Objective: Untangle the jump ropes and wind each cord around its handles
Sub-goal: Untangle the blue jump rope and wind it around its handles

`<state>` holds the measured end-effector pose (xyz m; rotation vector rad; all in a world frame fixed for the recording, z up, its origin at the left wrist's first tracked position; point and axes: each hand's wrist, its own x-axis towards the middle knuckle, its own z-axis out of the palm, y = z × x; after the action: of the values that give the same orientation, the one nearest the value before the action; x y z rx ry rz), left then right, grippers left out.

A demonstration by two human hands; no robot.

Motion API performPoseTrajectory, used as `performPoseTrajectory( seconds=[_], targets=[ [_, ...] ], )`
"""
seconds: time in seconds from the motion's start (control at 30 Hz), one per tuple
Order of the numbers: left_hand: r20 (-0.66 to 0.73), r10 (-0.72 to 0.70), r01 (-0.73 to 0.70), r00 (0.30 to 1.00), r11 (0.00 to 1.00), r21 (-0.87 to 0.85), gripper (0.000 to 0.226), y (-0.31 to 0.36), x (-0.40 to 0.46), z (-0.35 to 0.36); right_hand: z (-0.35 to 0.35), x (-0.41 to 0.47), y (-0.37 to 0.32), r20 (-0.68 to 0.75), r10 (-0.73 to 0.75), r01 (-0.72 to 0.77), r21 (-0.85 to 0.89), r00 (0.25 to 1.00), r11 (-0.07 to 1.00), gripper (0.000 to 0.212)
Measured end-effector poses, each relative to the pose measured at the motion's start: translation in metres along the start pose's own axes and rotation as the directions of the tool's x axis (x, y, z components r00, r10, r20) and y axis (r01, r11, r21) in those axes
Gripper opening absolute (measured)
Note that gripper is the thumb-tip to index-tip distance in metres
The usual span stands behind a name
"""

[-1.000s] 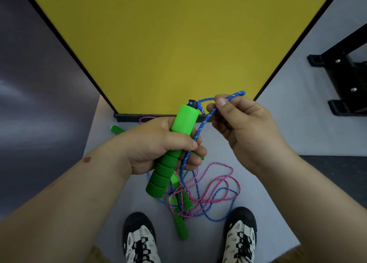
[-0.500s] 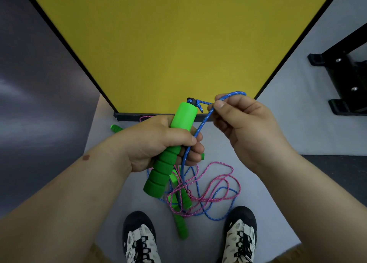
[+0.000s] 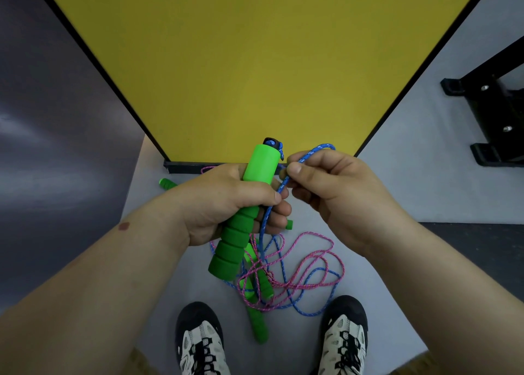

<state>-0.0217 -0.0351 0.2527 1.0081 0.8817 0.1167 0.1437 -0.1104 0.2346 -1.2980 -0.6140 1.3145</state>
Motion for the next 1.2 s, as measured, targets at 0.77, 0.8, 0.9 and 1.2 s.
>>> performPoseTrajectory(
  seconds=[0.77,0.8,0.9,1.2],
  targets=[
    [-0.005,0.008,-0.008,1.0,1.0,0.009,0.008,0.002,-0.003,0.002,-0.002,0.002,0.0,-0.052,-0.03,0.031,0.017,0.998,0.999,0.008],
    [-0.01,0.006,-0.006,1.0,1.0,0.013,0.007,0.002,-0.004,0.002,-0.003,0.003,0.0,-0.073,-0.043,0.044,0.015,0.996,0.999,0.01],
    [-0.01,0.005,-0.004,1.0,1.0,0.02,0.005,0.002,-0.004,0.003,-0.006,0.004,-0.003,-0.128,-0.078,0.082,0.025,0.989,0.996,0.005],
    [-0.026,0.013,-0.013,1.0,1.0,0.018,0.005,0.002,-0.003,0.002,-0.004,0.002,-0.001,-0.022,-0.001,0.002,0.036,1.0,0.999,0.011]
  ],
)
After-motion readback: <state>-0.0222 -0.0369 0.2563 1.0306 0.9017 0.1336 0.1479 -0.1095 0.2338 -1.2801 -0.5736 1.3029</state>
